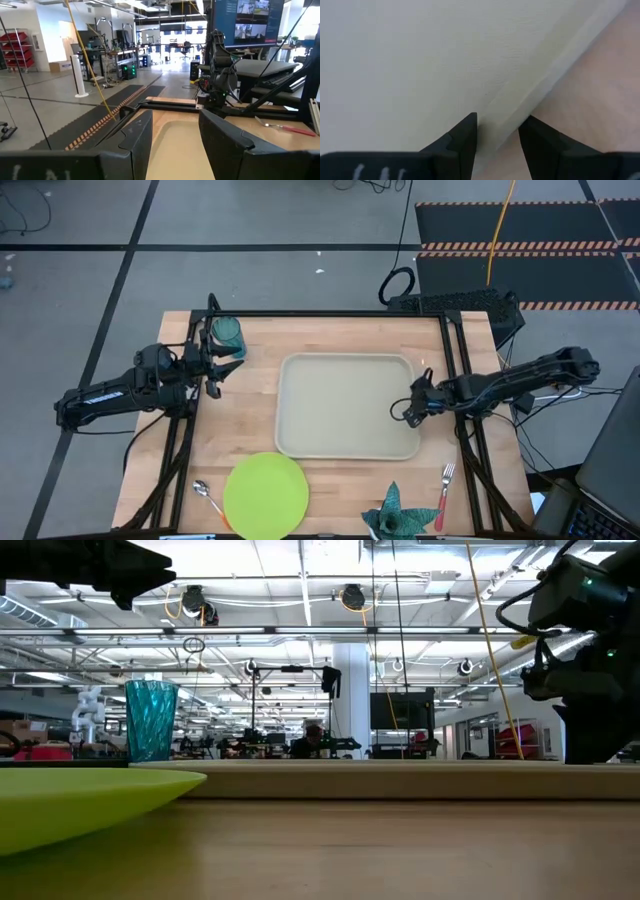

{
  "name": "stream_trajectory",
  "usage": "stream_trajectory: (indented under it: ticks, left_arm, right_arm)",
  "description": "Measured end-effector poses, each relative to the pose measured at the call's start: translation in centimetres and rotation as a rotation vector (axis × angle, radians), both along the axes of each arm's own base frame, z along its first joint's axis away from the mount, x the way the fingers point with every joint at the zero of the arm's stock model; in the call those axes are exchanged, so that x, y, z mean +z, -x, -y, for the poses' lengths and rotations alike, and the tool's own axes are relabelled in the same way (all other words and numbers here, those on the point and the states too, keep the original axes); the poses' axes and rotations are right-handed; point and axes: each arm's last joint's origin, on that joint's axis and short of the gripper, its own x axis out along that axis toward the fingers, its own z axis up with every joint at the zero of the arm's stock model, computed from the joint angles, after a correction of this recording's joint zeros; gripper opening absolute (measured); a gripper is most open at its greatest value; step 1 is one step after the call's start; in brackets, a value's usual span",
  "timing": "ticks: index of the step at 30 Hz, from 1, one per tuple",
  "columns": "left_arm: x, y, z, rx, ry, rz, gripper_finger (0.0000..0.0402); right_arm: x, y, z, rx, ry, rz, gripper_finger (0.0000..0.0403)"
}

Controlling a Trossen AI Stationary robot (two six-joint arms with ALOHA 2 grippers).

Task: Pick and place plate/cup/fork/spoon on tray
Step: Prepare the light brown serving tray

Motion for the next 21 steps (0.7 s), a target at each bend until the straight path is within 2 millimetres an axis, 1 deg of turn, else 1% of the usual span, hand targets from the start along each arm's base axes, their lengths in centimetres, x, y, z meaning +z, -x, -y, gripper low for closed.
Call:
stream_trajectory:
  ticks: [3, 7, 12, 16, 21]
  left_arm:
    - [0.0, 0.0, 0.0, 0.000, 0.004, 0.001, 0.0166]
    - [0.0, 0.0, 0.0, 0.000, 0.004, 0.001, 0.0166]
    - [0.0, 0.0, 0.0, 0.000, 0.004, 0.001, 0.0166]
    - [0.0, 0.0, 0.0, 0.000, 0.007, 0.002, 0.0166]
    - [0.0, 0.0, 0.0, 0.000, 0.007, 0.002, 0.0166]
  right_arm:
    - [0.0, 0.0, 0.4, -0.043, 0.021, 0.003, 0.0130]
    - [0.0, -0.2, 0.7, -0.036, 0.033, 0.017, 0.0130]
    - [0.2, -0.9, 1.1, -0.059, 0.035, 0.086, 0.0130]
    - [0.4, -1.3, 1.2, -0.080, 0.029, 0.134, 0.0130]
    - [0.4, -1.2, 1.3, -0.117, 0.016, 0.139, 0.0130]
